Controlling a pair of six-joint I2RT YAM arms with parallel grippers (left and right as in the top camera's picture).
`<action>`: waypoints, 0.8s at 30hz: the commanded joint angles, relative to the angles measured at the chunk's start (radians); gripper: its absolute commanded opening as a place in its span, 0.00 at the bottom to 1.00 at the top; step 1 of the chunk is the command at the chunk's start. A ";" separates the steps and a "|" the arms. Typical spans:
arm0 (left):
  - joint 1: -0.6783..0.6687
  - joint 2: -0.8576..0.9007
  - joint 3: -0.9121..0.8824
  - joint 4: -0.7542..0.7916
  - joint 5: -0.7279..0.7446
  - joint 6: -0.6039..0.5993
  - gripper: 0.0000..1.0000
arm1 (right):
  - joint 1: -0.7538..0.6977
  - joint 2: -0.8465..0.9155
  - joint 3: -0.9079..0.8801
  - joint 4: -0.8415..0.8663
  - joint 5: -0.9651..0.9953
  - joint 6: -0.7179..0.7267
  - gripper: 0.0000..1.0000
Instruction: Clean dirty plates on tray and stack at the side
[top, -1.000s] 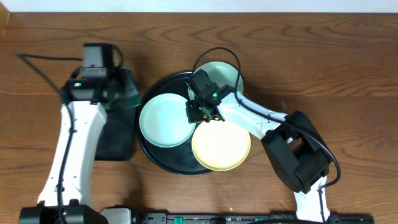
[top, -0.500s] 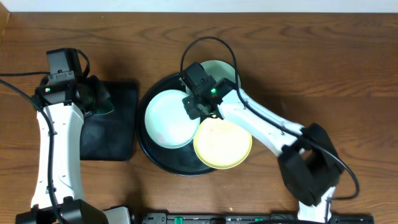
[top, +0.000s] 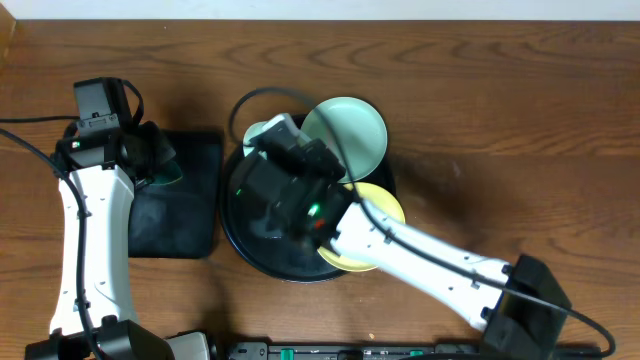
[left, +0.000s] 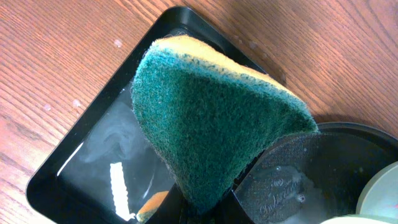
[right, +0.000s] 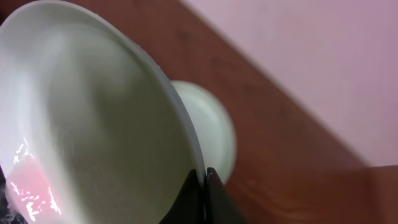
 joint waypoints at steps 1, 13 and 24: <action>0.005 -0.006 0.014 -0.002 -0.013 0.017 0.08 | 0.052 -0.024 0.023 0.024 0.288 -0.055 0.01; 0.005 -0.006 0.014 -0.002 -0.013 0.017 0.08 | 0.108 -0.027 0.023 0.063 0.411 -0.097 0.01; 0.005 -0.006 0.014 -0.007 -0.013 0.017 0.08 | -0.059 -0.027 0.022 -0.100 -0.303 0.148 0.01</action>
